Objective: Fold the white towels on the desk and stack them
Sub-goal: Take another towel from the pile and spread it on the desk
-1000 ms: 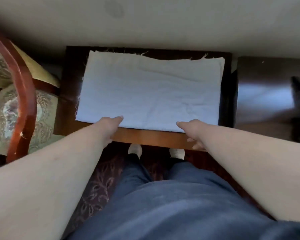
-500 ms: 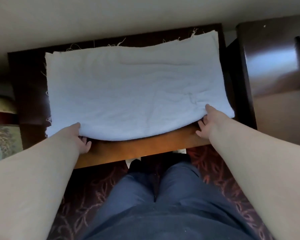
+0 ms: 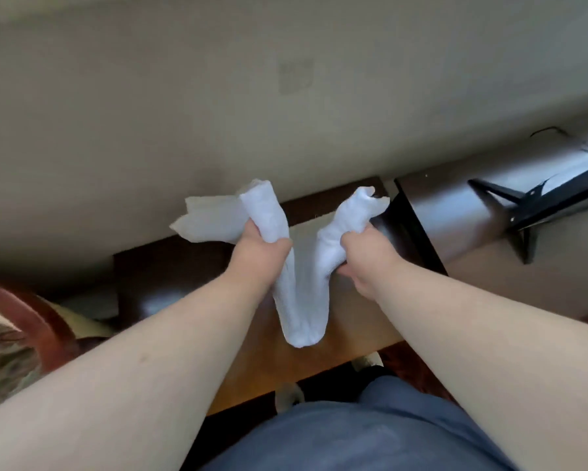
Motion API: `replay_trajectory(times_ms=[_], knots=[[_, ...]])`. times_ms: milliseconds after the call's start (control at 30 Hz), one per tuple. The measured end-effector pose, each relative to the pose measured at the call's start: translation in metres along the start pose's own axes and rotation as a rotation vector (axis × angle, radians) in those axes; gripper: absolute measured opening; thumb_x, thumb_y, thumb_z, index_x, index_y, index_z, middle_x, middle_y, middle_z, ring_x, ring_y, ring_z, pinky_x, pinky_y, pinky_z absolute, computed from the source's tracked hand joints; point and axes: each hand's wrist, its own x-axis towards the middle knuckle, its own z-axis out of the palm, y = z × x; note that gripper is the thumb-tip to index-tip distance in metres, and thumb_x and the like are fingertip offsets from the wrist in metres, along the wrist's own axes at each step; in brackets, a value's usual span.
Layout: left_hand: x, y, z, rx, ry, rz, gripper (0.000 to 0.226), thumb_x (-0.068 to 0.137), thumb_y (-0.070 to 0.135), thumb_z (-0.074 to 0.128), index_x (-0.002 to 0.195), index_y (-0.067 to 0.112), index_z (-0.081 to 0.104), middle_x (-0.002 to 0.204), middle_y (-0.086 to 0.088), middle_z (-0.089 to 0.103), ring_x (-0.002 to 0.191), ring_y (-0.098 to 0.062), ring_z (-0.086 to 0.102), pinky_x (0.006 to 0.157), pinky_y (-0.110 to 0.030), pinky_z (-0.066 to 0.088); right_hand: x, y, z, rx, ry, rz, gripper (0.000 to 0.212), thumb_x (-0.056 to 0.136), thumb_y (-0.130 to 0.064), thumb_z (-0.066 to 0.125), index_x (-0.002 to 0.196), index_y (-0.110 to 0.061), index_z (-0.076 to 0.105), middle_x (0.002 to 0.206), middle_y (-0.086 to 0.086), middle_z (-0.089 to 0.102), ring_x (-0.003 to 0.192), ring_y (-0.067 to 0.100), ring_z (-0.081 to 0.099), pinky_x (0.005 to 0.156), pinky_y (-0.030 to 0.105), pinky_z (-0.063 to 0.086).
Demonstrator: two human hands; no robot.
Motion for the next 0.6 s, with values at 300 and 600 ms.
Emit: replay_trajectory(times_ms=[300, 600], knots=[[-0.118, 0.150, 0.034, 0.286, -0.350, 0.573, 0.015, 0.081, 0.045, 0.061, 0.095, 0.048, 0.062, 0.082, 0.018, 0.072, 0.070, 0.005, 0.067, 0.054, -0.020, 0.052, -0.140, -0.083, -0.026, 0.662, -0.075, -0.120, 0.041, 0.104, -0.043, 0.048, 0.124, -0.013, 0.067, 0.114, 0.012, 0.075, 0.105, 0.026, 0.073, 0.084, 0.039, 0.058], [-0.232, 0.213, 0.141, 0.655, -0.480, 0.986, 0.025, 0.091, 0.061, 0.036, 0.102, 0.049, 0.055, 0.094, 0.026, 0.068, 0.083, 0.006, 0.065, 0.074, -0.034, 0.057, -0.234, -0.100, -0.149, 0.955, 0.104, -0.340, 0.034, 0.094, -0.054, 0.062, 0.114, -0.028, 0.070, 0.105, 0.002, 0.079, 0.098, 0.017, 0.075, 0.100, 0.043, 0.054]])
